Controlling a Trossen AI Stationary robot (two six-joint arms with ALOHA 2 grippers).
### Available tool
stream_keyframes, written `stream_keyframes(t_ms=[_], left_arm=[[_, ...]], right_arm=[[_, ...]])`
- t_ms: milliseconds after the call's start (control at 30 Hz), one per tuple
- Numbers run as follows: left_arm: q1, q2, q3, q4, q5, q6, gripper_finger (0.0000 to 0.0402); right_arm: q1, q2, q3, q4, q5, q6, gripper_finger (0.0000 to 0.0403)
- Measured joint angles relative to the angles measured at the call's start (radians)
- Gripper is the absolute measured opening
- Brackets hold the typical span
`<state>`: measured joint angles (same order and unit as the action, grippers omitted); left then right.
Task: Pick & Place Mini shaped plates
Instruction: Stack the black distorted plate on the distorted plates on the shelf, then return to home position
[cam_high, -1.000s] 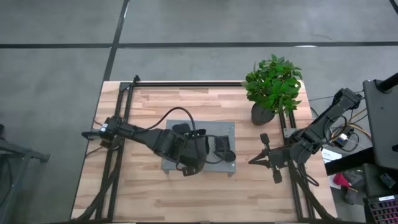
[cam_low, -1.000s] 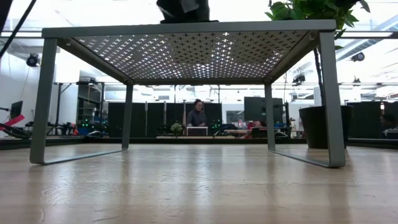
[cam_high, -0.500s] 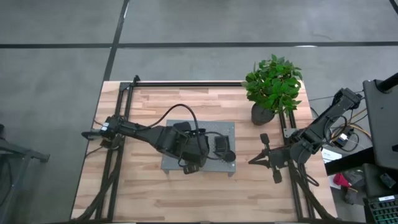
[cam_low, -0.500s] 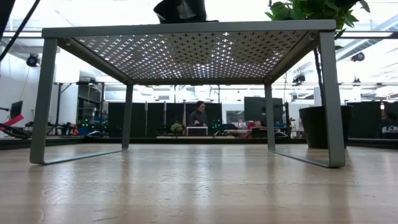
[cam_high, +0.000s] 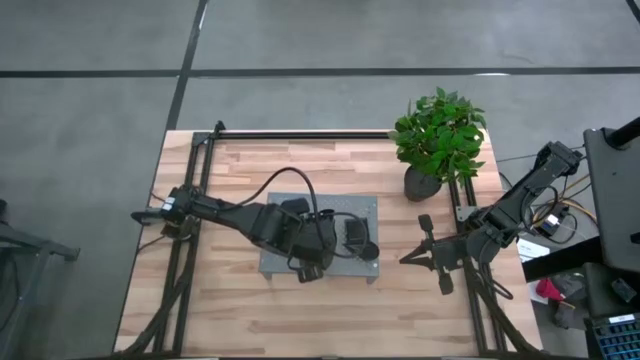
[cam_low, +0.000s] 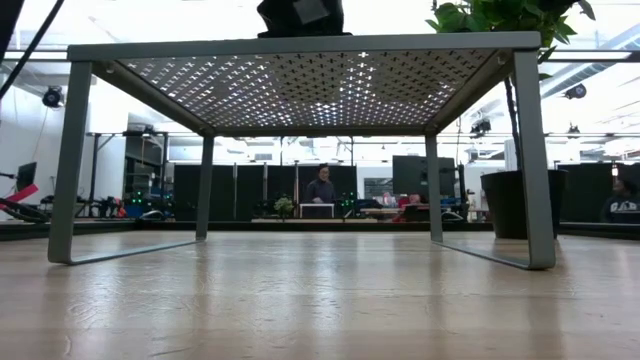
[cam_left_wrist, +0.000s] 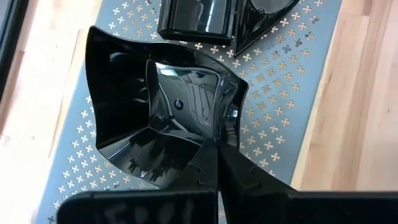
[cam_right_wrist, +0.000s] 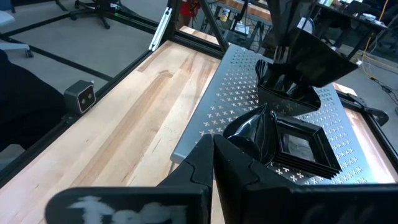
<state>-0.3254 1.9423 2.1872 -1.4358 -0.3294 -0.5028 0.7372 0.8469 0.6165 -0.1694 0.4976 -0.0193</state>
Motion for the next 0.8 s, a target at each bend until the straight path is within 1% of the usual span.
stream_keyframes(t_ms=[167,367,800], left_arm=[[-0.001,0.000,0.000,0.003,0.011,-0.001,0.0006],[-0.001,0.000,0.000,0.003,0.017,-0.005,0.0025],[-0.001,0.000,0.000,0.007,0.014,-0.006,0.0099]], right_arm=[[0.000,0.000,0.000,0.000,0.000,0.000,0.0008],[0.000,0.000,0.000,0.000,0.000,0.000,0.0008],[0.000,0.000,0.000,0.000,0.000,0.000,0.0008]])
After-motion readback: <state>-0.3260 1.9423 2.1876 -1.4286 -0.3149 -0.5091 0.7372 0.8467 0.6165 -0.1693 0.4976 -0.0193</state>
